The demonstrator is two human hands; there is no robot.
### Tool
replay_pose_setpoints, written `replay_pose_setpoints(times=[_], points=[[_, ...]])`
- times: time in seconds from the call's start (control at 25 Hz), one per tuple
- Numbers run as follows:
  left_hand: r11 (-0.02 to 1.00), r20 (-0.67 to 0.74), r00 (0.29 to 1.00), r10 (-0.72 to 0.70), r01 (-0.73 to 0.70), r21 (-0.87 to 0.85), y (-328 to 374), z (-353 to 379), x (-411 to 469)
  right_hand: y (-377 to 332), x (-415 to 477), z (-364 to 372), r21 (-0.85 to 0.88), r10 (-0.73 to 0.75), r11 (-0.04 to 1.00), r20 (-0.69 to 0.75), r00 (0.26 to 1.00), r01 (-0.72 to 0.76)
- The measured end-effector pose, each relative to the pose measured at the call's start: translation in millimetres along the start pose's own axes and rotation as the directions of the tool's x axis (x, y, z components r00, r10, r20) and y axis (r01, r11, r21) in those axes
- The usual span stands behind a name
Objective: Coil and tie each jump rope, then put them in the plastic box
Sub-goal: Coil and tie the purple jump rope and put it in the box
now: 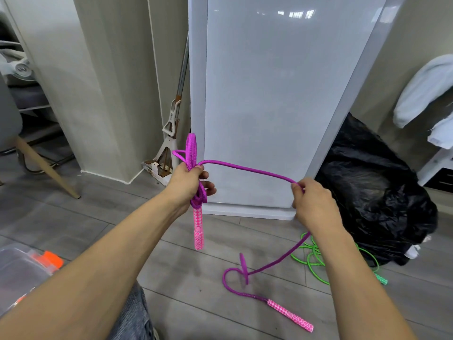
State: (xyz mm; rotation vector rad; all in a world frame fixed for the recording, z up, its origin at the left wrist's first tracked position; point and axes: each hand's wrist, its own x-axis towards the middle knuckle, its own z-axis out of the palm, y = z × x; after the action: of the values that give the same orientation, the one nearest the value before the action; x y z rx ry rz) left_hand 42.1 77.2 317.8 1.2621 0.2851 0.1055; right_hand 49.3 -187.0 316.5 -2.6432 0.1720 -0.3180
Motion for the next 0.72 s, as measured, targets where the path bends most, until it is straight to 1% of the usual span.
replay_pose_setpoints(times=[0.04,0.08,0.12,0.16,0.2,0.32,0.36,0.44,0.52,0.6,0.72], points=[[1.0,-0.001,1.0,-0.009,0.009,-0.017,0,1,-2,0,0,1,0.078,0.056,0.996,-0.035,0.998,-0.054],[1.0,0.013,1.0,-0.022,0.023,-0.02,0,3,-4,-4,-2,1,0.194,0.089,0.978,-0.042,0.995,-0.079],[0.999,0.037,0.999,-0.039,0.04,-0.012,-2,6,-7,-11,-5,2,0.3,0.09,0.951,-0.035,0.995,-0.075],[0.998,0.067,0.996,-0.058,0.058,-0.001,-6,9,-11,-19,-10,4,0.357,0.063,0.933,-0.015,0.998,-0.054],[0.997,0.095,0.993,-0.075,0.074,0.009,-9,13,-14,-30,-17,6,0.369,0.01,0.929,0.008,1.0,-0.012],[0.995,0.119,0.988,-0.094,0.089,0.051,-18,25,-19,-60,-35,16,0.293,-0.173,0.944,0.059,0.983,0.149],[0.994,0.124,0.988,-0.097,0.091,0.057,-21,28,-20,-67,-39,20,0.246,-0.209,0.953,0.111,0.972,0.177],[0.994,0.141,0.985,-0.1,0.092,0.057,-26,33,-23,-76,-47,27,0.181,-0.279,0.954,0.247,0.928,0.238],[0.986,0.117,0.99,-0.08,0.062,0.155,-29,34,-23,-79,-56,31,0.18,-0.372,0.927,0.325,0.87,0.329],[0.971,0.102,0.992,-0.069,0.043,0.235,-31,33,-23,-79,-61,32,0.174,-0.431,0.902,0.346,0.833,0.394],[0.962,0.121,0.988,-0.099,0.064,0.265,-29,30,-23,-78,-62,32,0.175,-0.455,0.89,0.367,0.811,0.42]])
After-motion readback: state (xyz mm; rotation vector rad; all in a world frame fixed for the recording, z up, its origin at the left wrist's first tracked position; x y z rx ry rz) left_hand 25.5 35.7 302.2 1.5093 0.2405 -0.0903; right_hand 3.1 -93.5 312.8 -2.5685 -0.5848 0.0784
